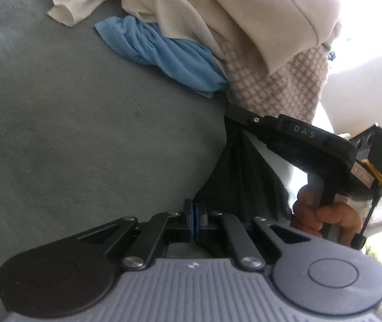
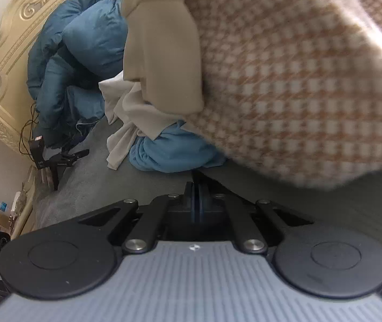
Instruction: Fold clothes
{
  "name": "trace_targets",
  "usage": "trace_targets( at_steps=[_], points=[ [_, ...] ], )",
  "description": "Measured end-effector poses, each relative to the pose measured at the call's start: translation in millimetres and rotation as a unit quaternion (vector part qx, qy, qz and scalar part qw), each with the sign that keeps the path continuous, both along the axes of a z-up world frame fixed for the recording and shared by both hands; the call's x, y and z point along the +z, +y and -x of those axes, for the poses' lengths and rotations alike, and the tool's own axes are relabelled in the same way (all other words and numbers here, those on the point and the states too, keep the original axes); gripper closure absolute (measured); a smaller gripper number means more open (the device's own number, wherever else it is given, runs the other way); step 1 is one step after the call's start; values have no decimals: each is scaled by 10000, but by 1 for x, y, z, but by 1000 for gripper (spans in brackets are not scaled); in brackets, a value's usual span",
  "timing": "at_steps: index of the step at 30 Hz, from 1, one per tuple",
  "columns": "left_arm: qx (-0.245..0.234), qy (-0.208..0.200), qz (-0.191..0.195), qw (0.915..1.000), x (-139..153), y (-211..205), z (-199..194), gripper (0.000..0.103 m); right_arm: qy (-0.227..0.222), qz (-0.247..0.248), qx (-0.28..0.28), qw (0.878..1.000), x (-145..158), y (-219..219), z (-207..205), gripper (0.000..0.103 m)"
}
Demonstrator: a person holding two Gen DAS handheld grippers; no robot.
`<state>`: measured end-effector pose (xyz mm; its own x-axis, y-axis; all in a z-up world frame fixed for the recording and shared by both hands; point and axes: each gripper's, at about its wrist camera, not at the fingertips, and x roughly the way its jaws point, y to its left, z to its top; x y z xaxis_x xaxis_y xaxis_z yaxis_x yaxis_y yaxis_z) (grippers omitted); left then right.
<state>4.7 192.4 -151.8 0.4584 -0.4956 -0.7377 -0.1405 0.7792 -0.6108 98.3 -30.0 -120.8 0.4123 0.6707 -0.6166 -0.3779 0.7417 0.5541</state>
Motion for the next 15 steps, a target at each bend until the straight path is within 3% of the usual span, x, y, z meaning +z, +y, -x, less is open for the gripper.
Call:
trace_targets(
  at_steps=[8,12,14,15],
  points=[
    [-149,165,-544,9983,-8,-3,-1,101,-50,372,296,9989,-35,26,-14,99],
    [-85,253,-568,9980,-11,0,1,98,-35,169,285,9994,-30,15,-15,97],
    [-58,264,-607,9978,-11,1,1,98,-220,45,198,9996,-14,-4,-7,88],
    [-47,277,-656,9975,-10,2,2,98,-318,-19,152,9994,-5,-14,-3,78]
  ],
)
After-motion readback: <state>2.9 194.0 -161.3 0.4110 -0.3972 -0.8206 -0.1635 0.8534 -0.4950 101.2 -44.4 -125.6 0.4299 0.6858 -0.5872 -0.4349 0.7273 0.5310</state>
